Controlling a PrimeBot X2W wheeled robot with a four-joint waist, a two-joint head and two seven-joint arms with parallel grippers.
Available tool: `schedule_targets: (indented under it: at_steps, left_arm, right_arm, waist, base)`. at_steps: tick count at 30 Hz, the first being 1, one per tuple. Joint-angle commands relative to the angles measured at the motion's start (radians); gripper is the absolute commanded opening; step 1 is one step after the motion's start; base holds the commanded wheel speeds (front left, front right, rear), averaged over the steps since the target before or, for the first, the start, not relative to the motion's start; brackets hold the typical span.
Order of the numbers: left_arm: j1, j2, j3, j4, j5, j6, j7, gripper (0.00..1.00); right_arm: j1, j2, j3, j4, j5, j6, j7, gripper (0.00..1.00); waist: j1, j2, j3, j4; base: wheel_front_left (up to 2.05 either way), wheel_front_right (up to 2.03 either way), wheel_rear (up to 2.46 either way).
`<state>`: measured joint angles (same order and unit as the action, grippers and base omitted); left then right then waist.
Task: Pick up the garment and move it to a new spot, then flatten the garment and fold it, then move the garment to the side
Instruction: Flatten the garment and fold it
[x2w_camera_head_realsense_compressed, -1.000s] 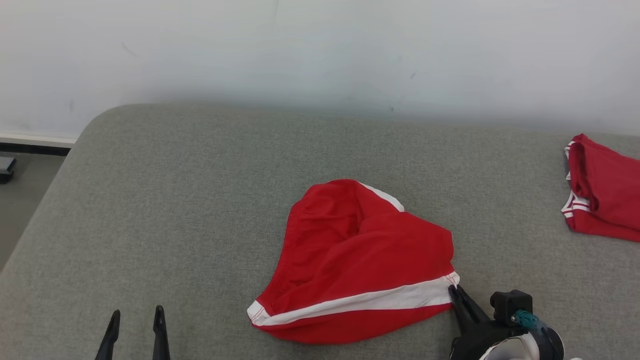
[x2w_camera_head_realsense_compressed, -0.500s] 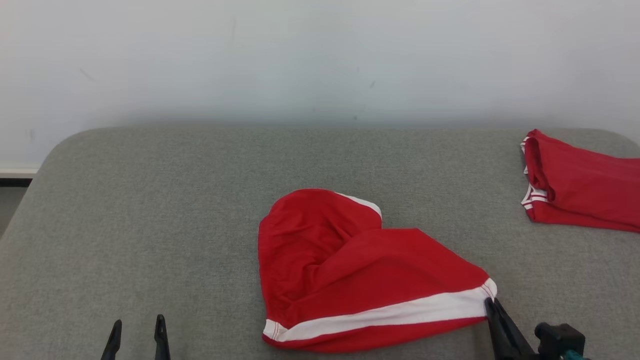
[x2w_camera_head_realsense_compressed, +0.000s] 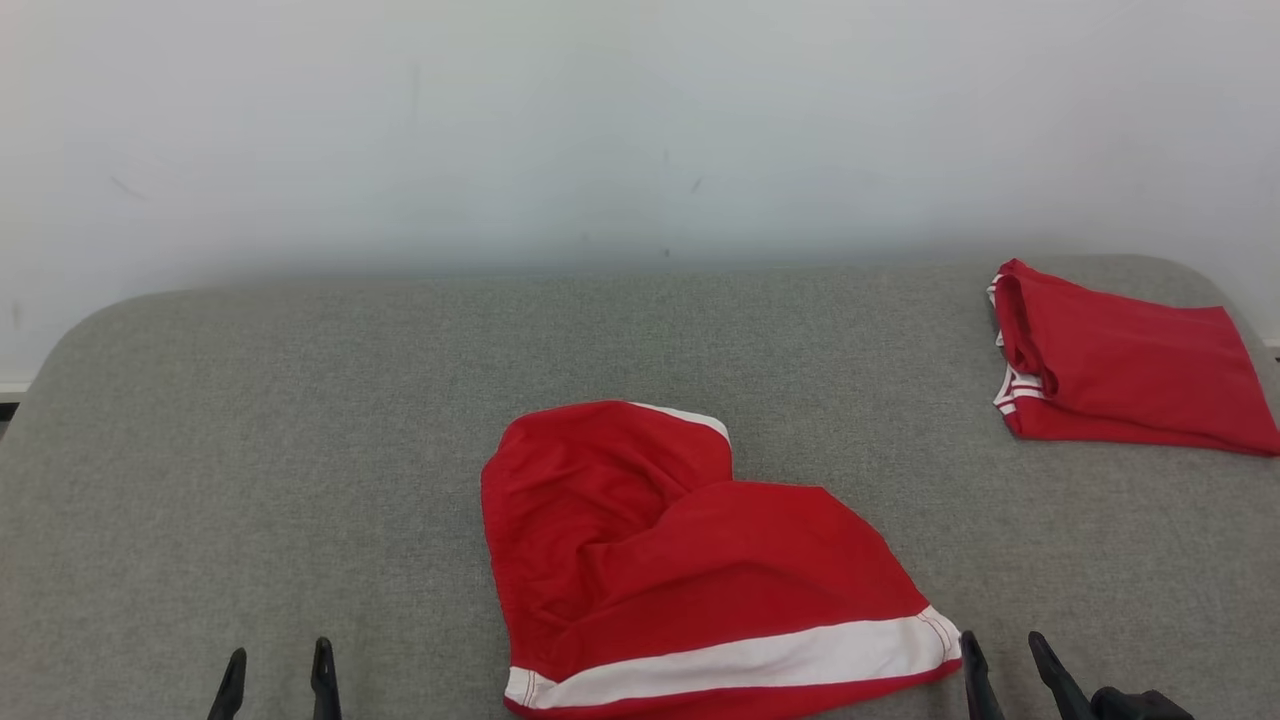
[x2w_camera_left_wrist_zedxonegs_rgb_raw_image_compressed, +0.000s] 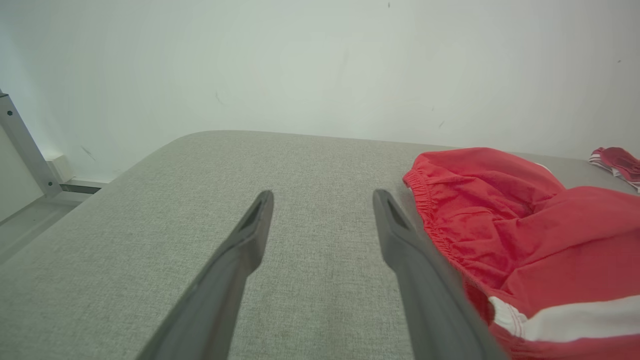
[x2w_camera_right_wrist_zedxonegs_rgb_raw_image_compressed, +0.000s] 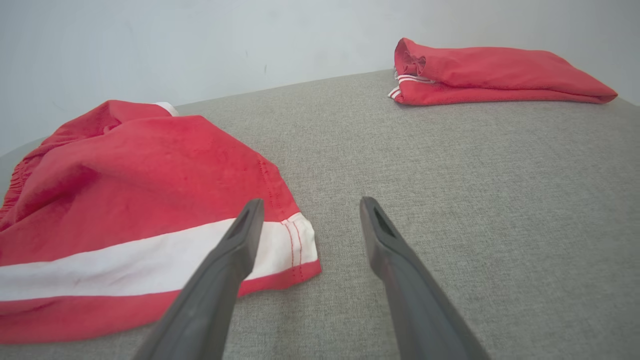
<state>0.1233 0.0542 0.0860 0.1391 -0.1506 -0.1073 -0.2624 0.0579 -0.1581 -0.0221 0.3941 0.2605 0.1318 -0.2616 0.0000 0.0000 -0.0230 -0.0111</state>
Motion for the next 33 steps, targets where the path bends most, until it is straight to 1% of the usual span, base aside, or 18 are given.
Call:
schedule_targets:
  at_steps: [1, 6, 16, 22, 28, 31, 33]
  left_arm:
    - [0.013, -0.002, 0.001, 0.000, 0.007, -0.006, -0.003, 1.00]
    - [0.019, 0.002, 0.004, -0.007, 0.021, -0.007, -0.003, 1.00]
    - [0.030, 0.002, 0.021, -0.014, 0.033, -0.009, -0.003, 1.00]
    - [0.027, 0.008, 0.028, -0.019, 0.048, -0.009, -0.003, 1.00]
    - [0.014, 0.014, 0.016, -0.013, 0.047, -0.014, -0.003, 1.00]
    - [-0.008, 0.024, -0.016, -0.002, 0.042, -0.015, -0.003, 1.00]
    - [-0.031, 0.042, -0.068, 0.024, 0.037, -0.021, 0.001, 1.00]
  right_arm:
    - [0.010, 0.003, -0.003, -0.005, -0.008, -0.003, -0.004, 1.00]
    - [0.013, 0.006, -0.003, -0.033, -0.013, -0.003, -0.004, 1.00]
    - [0.036, 0.029, 0.001, -0.166, -0.030, -0.003, -0.004, 1.00]
    - [0.045, 0.034, 0.015, -0.206, -0.047, -0.003, -0.004, 1.00]
    - [0.045, 0.026, 0.020, -0.205, -0.052, -0.003, -0.004, 1.00]
    - [0.038, 0.016, 0.020, -0.183, -0.055, -0.003, -0.001, 1.00]
    - [0.011, -0.003, 0.029, -0.149, -0.046, -0.003, 0.014, 1.00]
  waist:
    - [0.0000, 0.0000, -0.004, -0.002]
    - [0.0000, 0.0000, -0.011, -0.005]
    - [0.0000, 0.0000, -0.018, -0.001]
    - [0.0000, 0.0000, -0.015, 0.004]
    - [0.0000, 0.0000, -0.009, 0.006]
    - [0.0000, 0.0000, -0.004, 0.004]
    - [0.0000, 0.0000, 0.006, -0.002]
  base:
    - [0.00, 0.00, 0.00]
    - [0.00, 0.00, 0.00]
    - [0.00, 0.00, 0.00]
    - [0.00, 0.00, 0.00]
    - [0.00, 0.00, 0.00]
    - [0.00, 0.00, 0.00]
    - [0.00, 0.00, 0.00]
